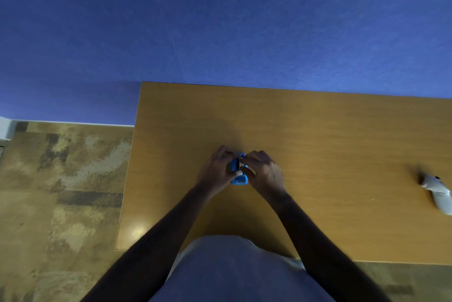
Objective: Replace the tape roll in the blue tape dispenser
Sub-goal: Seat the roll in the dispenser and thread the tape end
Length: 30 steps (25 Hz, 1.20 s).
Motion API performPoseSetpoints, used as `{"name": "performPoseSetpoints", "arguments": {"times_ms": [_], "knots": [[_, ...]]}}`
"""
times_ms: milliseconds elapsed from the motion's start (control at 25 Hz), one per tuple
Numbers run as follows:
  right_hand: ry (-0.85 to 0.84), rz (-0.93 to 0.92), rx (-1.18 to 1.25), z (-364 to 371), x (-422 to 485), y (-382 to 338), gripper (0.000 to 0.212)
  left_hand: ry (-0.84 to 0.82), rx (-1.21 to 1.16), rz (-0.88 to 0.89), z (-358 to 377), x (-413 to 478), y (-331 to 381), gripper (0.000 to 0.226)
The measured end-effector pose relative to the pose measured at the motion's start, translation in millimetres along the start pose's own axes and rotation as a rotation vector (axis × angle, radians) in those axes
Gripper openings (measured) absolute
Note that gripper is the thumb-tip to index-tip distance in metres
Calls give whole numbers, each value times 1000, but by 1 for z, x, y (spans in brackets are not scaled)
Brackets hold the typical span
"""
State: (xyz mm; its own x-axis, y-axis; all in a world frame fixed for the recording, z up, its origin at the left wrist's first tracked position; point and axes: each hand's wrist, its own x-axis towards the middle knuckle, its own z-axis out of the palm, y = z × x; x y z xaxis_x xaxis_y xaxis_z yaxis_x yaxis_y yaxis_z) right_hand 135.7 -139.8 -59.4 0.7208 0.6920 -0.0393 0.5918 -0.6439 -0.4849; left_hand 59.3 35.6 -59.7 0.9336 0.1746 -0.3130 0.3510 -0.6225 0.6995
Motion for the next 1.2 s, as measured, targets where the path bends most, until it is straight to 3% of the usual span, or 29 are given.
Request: {"name": "performPoseSetpoints", "arguments": {"times_ms": [160, 360, 760, 880, 1040, 1200], "knots": [[30, -27, -21, -1, -5, 3, 24, 2, 20, 4, -1, -1, 0, 54], [113, -116, -173, 7, -12, 3, 9, 12, 18, 1, -1, -1, 0, 54], [134, -190, -250, 9, -14, 1, 5, -20, 44, 1, -1, 1, 0, 63], [156, -203, -252, 10, -16, 0, 10, 21, -10, 38, -1, 3, -1, 54], [138, -166, -216, 8, -15, -1, 10, 37, -7, 66, -3, 4, -1, 46], [137, -4, -115, 7, -11, -7, 5, 56, -15, 52, -5, 4, 0, 42]]}}
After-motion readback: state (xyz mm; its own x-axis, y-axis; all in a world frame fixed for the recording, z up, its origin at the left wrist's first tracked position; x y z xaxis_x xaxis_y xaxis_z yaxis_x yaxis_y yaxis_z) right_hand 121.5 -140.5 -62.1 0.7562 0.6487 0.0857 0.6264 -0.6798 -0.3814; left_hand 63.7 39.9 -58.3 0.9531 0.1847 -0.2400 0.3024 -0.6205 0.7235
